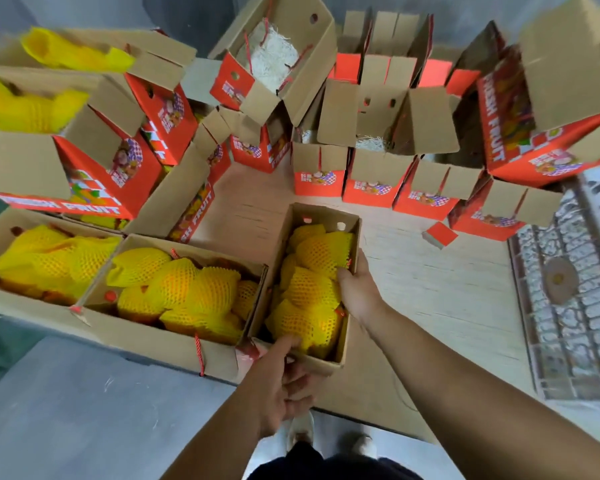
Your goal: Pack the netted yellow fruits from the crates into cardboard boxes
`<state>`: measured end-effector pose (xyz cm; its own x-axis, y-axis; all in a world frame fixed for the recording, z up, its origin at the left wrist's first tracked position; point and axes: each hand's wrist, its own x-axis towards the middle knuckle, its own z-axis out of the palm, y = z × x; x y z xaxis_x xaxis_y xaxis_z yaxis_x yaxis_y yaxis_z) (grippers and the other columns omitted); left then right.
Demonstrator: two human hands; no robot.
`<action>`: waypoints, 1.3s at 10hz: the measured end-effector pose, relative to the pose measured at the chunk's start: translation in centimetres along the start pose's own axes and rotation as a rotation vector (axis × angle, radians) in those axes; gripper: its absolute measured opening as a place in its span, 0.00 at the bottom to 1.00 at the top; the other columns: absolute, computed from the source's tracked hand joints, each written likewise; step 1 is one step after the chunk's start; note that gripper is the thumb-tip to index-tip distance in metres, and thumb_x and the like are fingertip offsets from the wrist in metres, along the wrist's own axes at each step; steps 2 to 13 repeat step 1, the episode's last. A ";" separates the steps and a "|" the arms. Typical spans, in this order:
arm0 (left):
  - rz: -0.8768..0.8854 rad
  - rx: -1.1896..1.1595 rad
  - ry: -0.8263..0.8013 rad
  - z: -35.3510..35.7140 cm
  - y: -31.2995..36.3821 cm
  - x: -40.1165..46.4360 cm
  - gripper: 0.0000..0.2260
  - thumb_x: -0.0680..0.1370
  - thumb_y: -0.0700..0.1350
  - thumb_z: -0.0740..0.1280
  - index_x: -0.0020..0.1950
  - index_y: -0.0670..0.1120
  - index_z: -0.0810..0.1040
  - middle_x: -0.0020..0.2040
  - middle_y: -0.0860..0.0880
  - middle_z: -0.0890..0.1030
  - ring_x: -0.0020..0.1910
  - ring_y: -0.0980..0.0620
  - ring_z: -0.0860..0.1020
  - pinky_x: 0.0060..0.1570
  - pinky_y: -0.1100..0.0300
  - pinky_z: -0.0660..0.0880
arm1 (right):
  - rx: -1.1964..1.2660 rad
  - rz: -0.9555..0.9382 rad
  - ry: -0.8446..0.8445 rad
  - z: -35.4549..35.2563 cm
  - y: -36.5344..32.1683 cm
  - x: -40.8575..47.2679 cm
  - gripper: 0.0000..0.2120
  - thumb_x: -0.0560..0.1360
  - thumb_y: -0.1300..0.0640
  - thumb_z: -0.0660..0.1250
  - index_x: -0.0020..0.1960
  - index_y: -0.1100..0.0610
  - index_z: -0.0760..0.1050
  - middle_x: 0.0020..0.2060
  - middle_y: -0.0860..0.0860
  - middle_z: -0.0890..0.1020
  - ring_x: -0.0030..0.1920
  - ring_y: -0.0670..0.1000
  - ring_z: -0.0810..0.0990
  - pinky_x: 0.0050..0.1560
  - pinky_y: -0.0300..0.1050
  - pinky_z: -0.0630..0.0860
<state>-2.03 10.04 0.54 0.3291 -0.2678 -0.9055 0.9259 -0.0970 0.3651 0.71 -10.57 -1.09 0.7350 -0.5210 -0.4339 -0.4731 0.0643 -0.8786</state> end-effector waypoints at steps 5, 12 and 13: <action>0.006 0.188 0.003 -2.0 0.1 0.1 0.24 0.75 0.62 0.74 0.56 0.43 0.81 0.52 0.40 0.87 0.56 0.40 0.83 0.56 0.43 0.82 | 0.088 0.003 -0.170 -1.0 1.7 -4.0 0.26 0.85 0.43 0.58 0.80 0.37 0.53 0.74 0.44 0.71 0.69 0.51 0.75 0.67 0.46 0.75; 0.006 0.188 0.003 -2.0 0.1 0.1 0.24 0.75 0.62 0.74 0.56 0.43 0.81 0.52 0.40 0.87 0.56 0.40 0.83 0.56 0.43 0.82 | 0.088 0.003 -0.170 -1.0 1.7 -4.0 0.26 0.85 0.43 0.58 0.80 0.37 0.53 0.74 0.44 0.71 0.69 0.51 0.75 0.67 0.46 0.75; 0.006 0.188 0.003 -2.0 0.1 0.1 0.24 0.75 0.62 0.74 0.56 0.43 0.81 0.52 0.40 0.87 0.56 0.40 0.83 0.56 0.43 0.82 | 0.088 0.003 -0.170 -1.0 1.7 -4.0 0.26 0.85 0.43 0.58 0.80 0.37 0.53 0.74 0.44 0.71 0.69 0.51 0.75 0.67 0.46 0.75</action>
